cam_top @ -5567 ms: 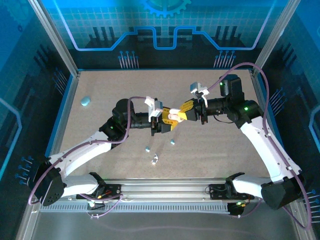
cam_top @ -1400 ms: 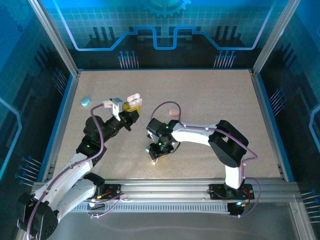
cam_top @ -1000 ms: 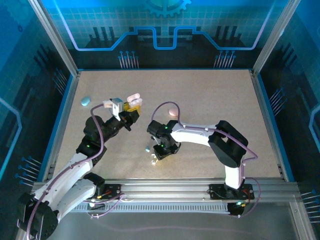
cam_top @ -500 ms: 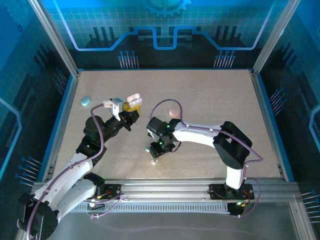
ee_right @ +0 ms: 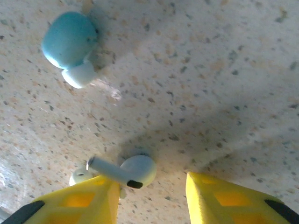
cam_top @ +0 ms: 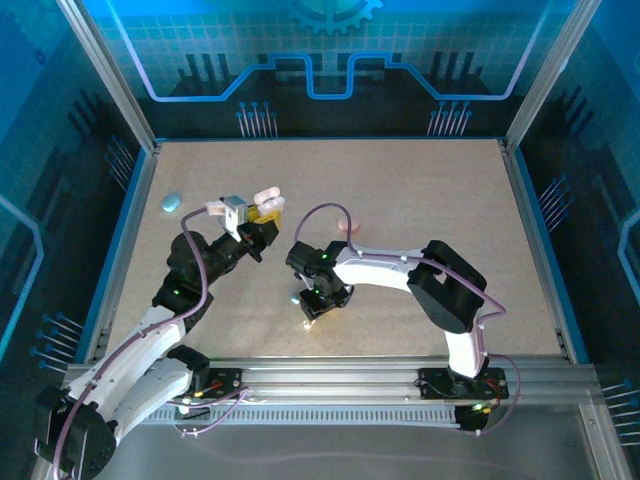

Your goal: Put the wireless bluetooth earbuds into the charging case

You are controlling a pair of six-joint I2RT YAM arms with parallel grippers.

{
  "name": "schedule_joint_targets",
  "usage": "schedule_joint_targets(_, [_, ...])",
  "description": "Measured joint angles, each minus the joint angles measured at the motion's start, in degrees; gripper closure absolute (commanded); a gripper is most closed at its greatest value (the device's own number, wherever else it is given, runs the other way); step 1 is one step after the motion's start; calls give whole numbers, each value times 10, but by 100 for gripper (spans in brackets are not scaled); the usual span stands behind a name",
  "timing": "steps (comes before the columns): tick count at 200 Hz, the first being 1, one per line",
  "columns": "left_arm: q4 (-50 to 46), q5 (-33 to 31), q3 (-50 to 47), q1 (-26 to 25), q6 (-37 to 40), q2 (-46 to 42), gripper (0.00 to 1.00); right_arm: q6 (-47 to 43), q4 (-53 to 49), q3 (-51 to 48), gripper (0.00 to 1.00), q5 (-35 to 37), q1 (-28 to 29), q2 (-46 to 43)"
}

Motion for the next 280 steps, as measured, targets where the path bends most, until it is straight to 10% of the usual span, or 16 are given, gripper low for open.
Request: schedule_joint_targets(280, [-4,0,2,0,0,0,71,-26,6,1,57,24,-28,3])
